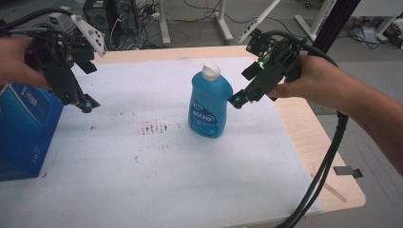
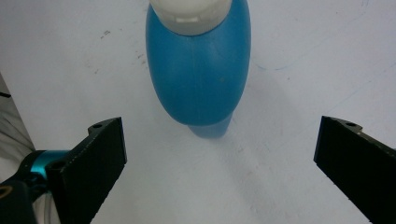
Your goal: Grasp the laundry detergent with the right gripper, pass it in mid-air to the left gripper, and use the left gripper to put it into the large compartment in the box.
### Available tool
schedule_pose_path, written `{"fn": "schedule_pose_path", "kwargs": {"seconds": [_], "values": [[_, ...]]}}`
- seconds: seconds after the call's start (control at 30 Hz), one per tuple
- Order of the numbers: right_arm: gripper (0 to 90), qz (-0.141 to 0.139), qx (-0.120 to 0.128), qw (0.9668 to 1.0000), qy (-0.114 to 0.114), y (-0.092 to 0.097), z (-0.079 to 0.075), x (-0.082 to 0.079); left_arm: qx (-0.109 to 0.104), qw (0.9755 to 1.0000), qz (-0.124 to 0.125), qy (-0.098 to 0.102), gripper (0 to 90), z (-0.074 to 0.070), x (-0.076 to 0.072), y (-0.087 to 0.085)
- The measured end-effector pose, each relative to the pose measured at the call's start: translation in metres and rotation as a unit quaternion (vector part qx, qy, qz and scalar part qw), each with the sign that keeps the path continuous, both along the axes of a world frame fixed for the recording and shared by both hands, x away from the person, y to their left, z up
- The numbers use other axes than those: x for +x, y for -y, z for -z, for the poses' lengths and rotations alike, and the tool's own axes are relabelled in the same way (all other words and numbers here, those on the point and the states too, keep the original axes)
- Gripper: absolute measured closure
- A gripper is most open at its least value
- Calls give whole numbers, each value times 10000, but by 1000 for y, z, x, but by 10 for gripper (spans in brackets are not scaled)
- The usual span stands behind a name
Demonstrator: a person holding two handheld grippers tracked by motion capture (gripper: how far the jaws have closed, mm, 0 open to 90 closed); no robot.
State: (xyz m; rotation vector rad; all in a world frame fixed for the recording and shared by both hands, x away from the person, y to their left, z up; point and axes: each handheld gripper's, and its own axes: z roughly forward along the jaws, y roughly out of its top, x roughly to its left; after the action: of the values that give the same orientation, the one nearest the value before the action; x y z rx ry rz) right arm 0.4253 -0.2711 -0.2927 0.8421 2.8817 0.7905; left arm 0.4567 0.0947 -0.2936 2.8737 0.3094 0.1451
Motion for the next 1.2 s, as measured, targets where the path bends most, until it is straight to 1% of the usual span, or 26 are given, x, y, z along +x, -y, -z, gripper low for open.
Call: {"fn": "schedule_pose_path", "kwargs": {"seconds": [0.07, 0.2, 0.33, 0.5, 0.67, 0.8, 0.83, 0.87, 0.93, 1.03, 1.1, 1.13, 1.2], "values": [[14, 32, 71, 10000, 5, 1, 5, 0, -24, 10000, -5, 1, 17, 0, 0, 0], [14, 83, 165, 9998, 86, 1, 12, -1, -21, 10000, 9, 3, 17, 0, -1, 0], [14, 155, 376, 9991, 116, 3, 21, -1, -13, 10000, -3, -13, 17, 1, 0, -1], [14, 186, 452, 9988, 60, 5, 32, -3, -26, 10000, -29, -30, 17, 2, 0, -2], [14, 209, 554, 9982, 110, 6, 41, -5, -17, 10000, 3, -14, 17, 2, 1, -1], [14, 249, 743, 9968, 138, 8, 48, -7, -32, 10000, -11, -11, 17, 3, 1, -1], [14, 249, 743, 9968, 138, 8, 48, -7, -32, 10000, -11, -11, 18, 3, 1, -1], [14, 252, 805, 9963, 183, 8, 52, -8, -27, 10000, -8, -16, 17, 2, 1, -2], [14, 275, 866, 9957, 181, 9, 55, -8, -43, 10000, -43, -12, 17, 2, 0, -2], [14, 295, 981, 9945, 195, 9, 59, -7, -38, 10000, -22, -15, 17, 2, 1, -3], [14, 259, 1026, 9940, 275, 7, 61, -7, -33, 10000, -24, -2, 18, 2, 1, -3], [14, 259, 1026, 9940, 275, 7, 61, -7, -33, 10000, -24, -2, 17, 2, 1, -3], [14, 276, 1122, 9926, 361, 6, 63, -7, -28, 10000, -15, -1, 17, 2, 1, -4]]}}
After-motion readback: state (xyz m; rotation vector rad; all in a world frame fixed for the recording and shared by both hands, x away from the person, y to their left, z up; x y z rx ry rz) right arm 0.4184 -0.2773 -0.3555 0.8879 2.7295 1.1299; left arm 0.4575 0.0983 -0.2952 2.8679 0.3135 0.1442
